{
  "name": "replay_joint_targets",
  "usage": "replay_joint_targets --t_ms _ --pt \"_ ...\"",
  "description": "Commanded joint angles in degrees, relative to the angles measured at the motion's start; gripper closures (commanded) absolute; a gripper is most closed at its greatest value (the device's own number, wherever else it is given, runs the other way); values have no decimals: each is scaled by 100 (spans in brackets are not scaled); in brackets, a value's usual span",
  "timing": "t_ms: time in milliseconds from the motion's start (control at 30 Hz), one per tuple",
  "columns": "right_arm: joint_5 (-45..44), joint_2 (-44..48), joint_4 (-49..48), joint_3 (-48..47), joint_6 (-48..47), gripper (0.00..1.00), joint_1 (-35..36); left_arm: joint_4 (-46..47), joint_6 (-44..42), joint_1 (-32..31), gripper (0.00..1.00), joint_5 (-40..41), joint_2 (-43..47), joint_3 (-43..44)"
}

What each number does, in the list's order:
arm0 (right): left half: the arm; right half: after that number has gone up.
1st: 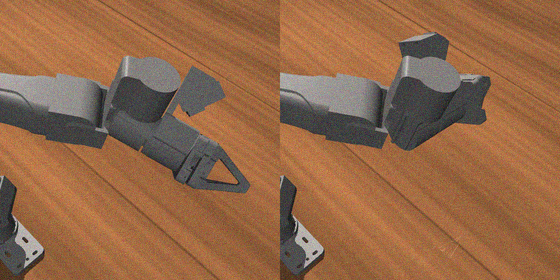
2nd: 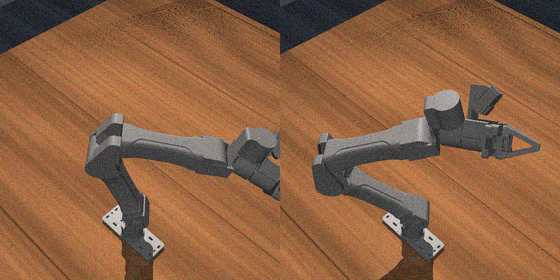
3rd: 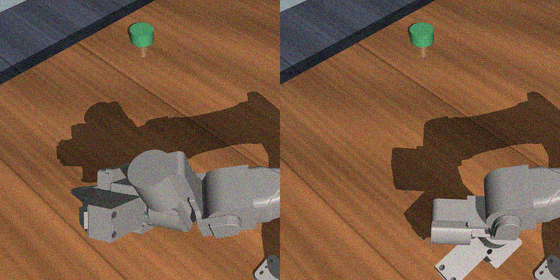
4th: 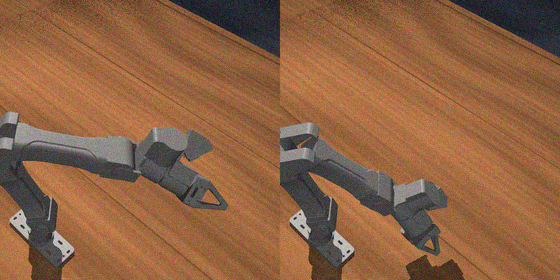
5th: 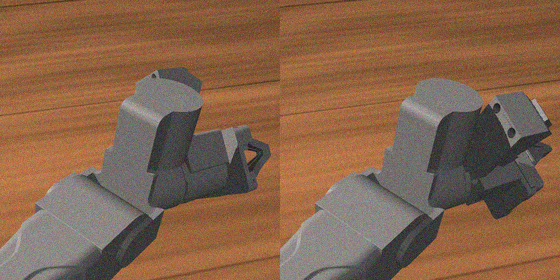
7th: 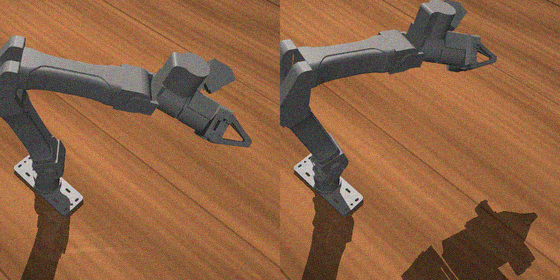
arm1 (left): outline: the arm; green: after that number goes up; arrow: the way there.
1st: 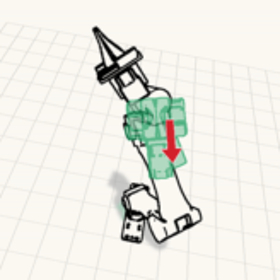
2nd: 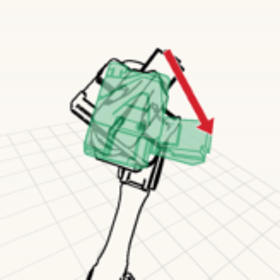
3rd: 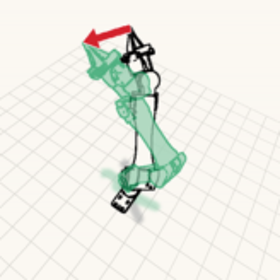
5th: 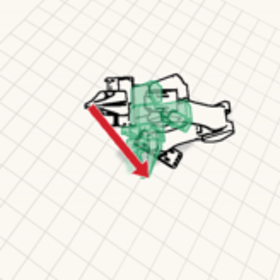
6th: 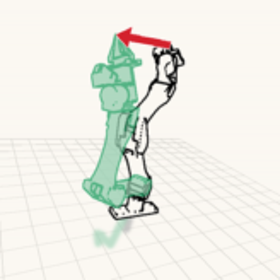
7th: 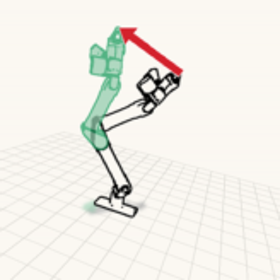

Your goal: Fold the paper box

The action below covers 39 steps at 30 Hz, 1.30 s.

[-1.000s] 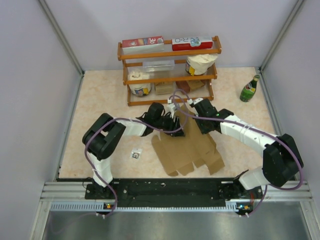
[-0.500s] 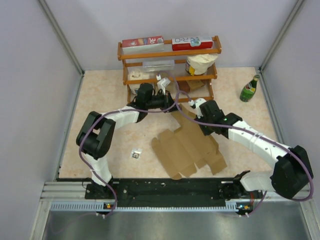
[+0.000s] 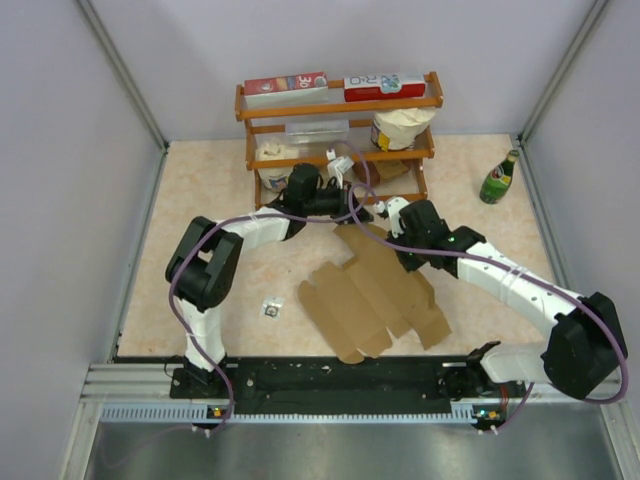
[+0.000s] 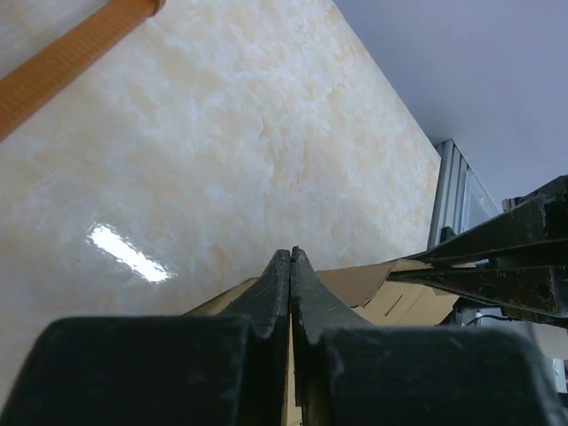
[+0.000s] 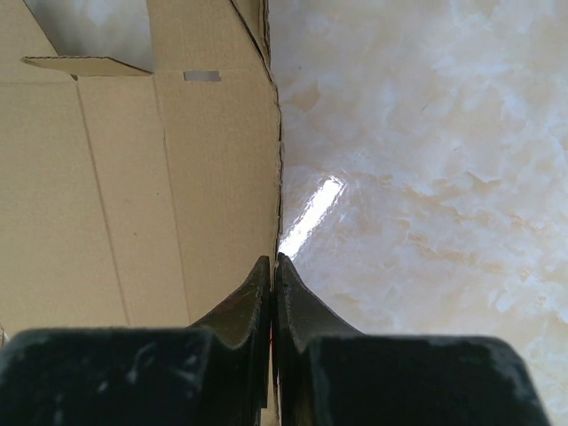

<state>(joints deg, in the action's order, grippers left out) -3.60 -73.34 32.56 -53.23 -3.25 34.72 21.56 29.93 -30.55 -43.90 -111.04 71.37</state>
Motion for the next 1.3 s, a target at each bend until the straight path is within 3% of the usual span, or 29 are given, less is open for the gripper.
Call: replay_joint_targets --t_ms 0,333,633,733,900,1067,1200,1267 --pt "-62 48 -179 -152 8 100 70 -12 -190 -188 100 -66 109 -35" --pt "-220 -101 -214 -152 157 100 70 68 -172 -426 100 101 522 -651" --pt "-220 -172 -223 -214 140 100 70 243 -93 -584 100 162 548 -704" --pt "-343 -216 -188 -319 140 100 105 365 -85 -322 100 136 645 -843" --pt "-852 -409 -144 -503 -88 100 377 1447 733 680 94 -478 803 -1284" --pt "-1432 -655 -144 -644 -387 100 685 737 137 1138 68 -427 1312 -1188" --pt "-1872 -673 -293 -680 -826 100 852 209 -206 1410 20 -146 1655 -1064" --pt "-2004 -664 -337 -706 -993 100 887 -80 -391 1516 9 21 1744 -933"
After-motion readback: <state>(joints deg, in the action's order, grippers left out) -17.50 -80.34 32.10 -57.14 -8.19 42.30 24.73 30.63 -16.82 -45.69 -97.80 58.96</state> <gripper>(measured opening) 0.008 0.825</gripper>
